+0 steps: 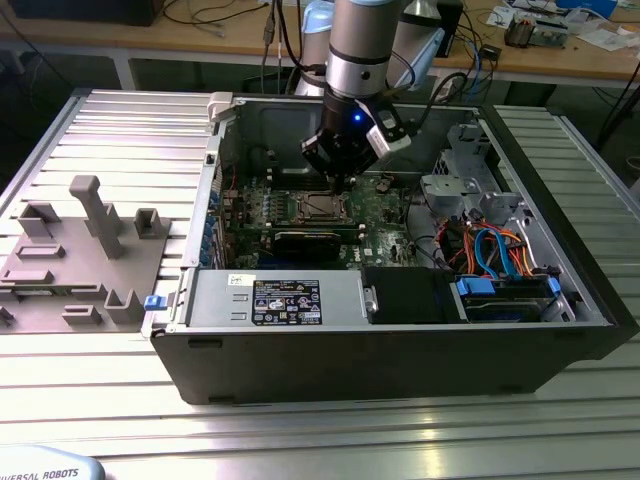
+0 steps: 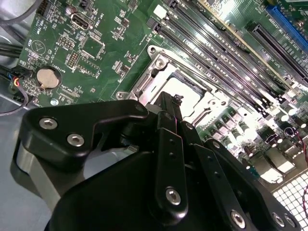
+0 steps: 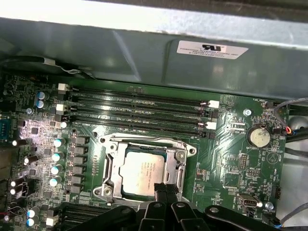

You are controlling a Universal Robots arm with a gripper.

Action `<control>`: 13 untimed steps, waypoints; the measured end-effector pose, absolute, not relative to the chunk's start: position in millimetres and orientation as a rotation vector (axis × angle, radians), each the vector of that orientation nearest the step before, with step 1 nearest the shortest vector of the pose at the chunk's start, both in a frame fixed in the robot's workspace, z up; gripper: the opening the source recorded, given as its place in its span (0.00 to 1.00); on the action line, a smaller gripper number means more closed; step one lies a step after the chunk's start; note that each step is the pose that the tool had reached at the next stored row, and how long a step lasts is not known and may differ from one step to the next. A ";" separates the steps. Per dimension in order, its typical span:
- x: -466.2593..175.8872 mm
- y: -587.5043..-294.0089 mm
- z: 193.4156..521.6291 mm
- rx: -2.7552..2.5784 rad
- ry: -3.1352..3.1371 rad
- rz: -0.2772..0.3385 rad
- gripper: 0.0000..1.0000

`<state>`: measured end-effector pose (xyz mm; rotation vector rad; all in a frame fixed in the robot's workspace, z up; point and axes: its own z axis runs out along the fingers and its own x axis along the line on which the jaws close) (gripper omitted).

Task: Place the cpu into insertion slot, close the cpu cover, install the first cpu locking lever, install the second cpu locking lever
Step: 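Install the second cpu locking lever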

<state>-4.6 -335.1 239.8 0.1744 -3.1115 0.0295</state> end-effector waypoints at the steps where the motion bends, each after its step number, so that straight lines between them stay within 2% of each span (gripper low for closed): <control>1: -4.6 -335.1 239.8 0.174 -3.112 0.030 0.11; 10: -4.6 -347.1 239.9 0.174 -3.111 0.030 0.11; 13: -4.6 -359.2 239.9 0.175 -3.112 0.025 0.11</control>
